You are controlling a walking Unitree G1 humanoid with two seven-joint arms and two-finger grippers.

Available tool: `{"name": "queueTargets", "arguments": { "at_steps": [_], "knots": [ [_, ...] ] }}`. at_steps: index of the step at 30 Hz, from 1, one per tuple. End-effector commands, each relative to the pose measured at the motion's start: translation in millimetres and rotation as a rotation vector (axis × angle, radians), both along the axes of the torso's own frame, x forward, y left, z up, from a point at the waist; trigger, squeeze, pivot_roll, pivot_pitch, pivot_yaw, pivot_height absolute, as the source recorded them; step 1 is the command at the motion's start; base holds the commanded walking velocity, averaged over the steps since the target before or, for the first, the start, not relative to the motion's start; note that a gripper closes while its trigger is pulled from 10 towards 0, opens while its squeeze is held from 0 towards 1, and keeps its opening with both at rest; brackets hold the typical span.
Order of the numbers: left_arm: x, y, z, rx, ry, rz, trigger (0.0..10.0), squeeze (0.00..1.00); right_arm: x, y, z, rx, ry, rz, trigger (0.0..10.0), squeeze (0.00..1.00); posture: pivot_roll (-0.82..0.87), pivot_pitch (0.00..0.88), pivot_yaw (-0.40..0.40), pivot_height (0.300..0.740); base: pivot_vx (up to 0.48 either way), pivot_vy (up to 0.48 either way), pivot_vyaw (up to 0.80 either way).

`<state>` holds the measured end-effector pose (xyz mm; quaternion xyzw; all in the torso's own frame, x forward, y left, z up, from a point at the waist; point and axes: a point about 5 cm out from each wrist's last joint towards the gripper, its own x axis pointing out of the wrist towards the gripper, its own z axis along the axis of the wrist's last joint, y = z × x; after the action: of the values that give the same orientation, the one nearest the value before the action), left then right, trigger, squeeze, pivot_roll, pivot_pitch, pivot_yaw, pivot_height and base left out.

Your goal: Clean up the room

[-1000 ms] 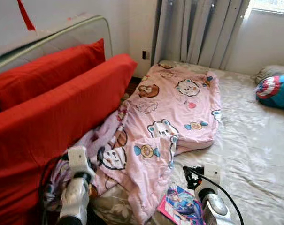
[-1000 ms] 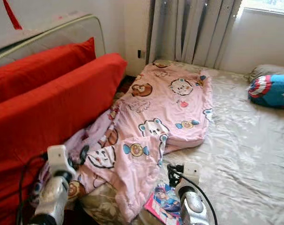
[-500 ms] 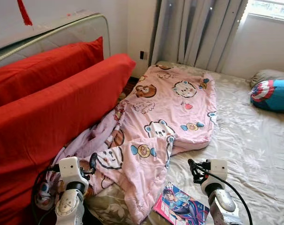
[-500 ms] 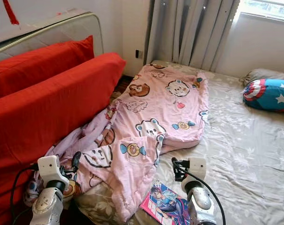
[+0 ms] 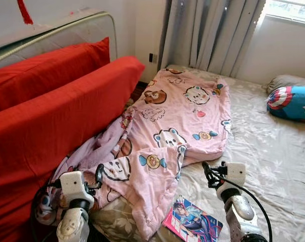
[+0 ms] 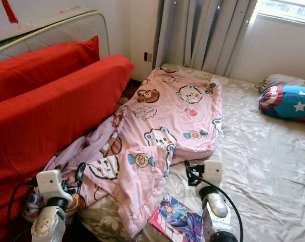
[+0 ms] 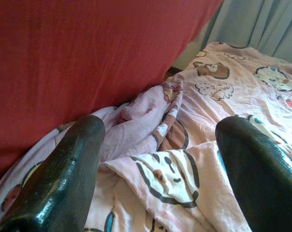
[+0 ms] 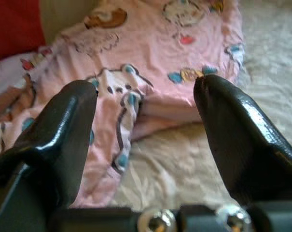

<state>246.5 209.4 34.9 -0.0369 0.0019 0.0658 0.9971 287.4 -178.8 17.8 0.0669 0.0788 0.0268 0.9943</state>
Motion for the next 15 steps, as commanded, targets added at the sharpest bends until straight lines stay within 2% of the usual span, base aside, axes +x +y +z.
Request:
{"name": "queueTargets", "arguments": {
  "at_steps": [1, 10, 15],
  "knots": [
    [1.6, -5.9, 4.6, 0.000, -0.007, -0.018, 10.0, 0.00, 1.1, 0.7, 5.0, -0.003, -0.032, -0.001, 10.0, 0.00, 0.10, 0.000, -0.122, 0.740, 0.000, 0.000, 0.00],
    [-4.6, -2.1, 10.0, 0.012, -0.004, -0.018, 10.0, 0.00, 1.4, 5.1, 12.8, -0.020, -0.066, -0.017, 10.0, 0.00, 0.08, 0.000, -0.107, 0.740, 0.000, 0.000, 0.00],
    [-2.7, -4.1, 15.8, 0.011, -0.001, -0.022, 10.0, 0.00, -0.7, 7.5, 12.9, -0.046, -0.041, -0.014, 10.0, 0.00, 0.07, 0.000, -0.101, 0.735, 0.000, 0.000, 0.00]
  ]
}}
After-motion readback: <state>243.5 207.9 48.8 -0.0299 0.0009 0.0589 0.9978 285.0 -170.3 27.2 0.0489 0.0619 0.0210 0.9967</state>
